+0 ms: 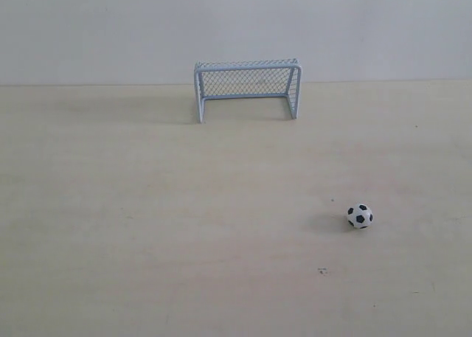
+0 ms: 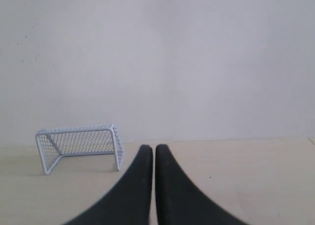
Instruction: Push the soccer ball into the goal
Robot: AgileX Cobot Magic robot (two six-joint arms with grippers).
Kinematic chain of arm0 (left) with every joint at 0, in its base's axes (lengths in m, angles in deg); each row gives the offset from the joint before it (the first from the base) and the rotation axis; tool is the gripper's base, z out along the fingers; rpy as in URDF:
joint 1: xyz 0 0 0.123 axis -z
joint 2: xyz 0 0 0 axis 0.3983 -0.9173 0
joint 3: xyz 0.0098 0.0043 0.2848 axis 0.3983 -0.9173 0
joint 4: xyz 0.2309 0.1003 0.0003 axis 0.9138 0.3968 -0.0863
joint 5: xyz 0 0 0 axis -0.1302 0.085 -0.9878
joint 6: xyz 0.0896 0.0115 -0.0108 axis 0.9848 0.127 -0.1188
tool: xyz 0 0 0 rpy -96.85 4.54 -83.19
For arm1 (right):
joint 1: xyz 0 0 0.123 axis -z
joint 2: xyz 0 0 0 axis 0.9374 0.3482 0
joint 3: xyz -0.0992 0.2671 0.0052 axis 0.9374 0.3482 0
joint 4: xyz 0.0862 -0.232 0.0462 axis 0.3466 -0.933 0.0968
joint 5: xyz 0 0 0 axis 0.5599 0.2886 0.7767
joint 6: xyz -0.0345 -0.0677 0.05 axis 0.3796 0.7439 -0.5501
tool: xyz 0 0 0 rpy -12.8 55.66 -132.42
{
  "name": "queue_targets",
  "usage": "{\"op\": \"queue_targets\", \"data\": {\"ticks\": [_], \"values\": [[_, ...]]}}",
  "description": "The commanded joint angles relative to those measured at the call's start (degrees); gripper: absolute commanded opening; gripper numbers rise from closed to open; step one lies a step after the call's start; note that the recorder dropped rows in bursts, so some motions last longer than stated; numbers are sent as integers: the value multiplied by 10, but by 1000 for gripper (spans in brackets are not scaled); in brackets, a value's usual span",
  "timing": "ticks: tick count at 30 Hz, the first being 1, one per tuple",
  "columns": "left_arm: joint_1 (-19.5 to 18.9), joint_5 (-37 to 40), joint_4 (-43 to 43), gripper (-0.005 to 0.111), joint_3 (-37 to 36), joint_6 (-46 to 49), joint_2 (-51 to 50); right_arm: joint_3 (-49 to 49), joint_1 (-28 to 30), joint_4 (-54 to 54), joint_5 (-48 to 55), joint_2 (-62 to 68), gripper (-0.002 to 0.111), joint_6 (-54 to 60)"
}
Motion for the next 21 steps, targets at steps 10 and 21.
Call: {"op": "queue_targets", "data": {"ticks": [10,21], "values": [[-1,-7,-26,6,2,-6,1,-48,2,49,-40,15,0,56],[-1,-7,-36,6,2,-6,1,-314,1,108,186,376,0,350]]}}
